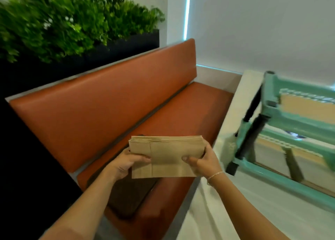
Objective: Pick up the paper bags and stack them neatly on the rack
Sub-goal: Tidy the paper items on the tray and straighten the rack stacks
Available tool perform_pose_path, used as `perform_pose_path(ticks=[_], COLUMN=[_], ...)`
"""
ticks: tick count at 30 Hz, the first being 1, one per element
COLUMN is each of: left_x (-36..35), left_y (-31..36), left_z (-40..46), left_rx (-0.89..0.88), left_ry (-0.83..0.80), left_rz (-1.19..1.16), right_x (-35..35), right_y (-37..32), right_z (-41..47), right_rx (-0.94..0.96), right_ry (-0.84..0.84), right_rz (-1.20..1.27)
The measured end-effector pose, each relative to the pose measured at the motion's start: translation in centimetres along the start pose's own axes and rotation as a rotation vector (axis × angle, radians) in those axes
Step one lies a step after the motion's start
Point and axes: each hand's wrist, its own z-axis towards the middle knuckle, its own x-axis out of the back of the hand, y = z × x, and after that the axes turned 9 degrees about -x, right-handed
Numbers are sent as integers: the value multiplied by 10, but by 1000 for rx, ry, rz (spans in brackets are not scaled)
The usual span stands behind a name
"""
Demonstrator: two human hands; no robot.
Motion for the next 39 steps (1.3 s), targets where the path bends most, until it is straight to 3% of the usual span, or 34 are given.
perform_pose_path(ticks=[5, 9, 14, 20, 33, 39], left_x=[-70, -138, -226, -304, -340, -341], left_y=[13, 8, -9, -25, -45, -52], left_z=[-38, -63, -76, -82, -71, -72], left_rx=[99, 236, 335, 87, -219, -334], left_ry=[-145, -276, -280, -214, 13, 19], left_rz=[51, 99, 242, 667, 1003, 1061], right_x=[67, 123, 185, 224, 224, 221], right_y=[29, 65, 99, 124, 133, 136], right_z=[-69, -116, -153, -158, -130, -125], right_rx=[-58, -222, -392, -509, -523, -498], right_ry=[65, 174, 328, 466, 575, 619], right_rz=[-18, -40, -133, -186, -230, -266])
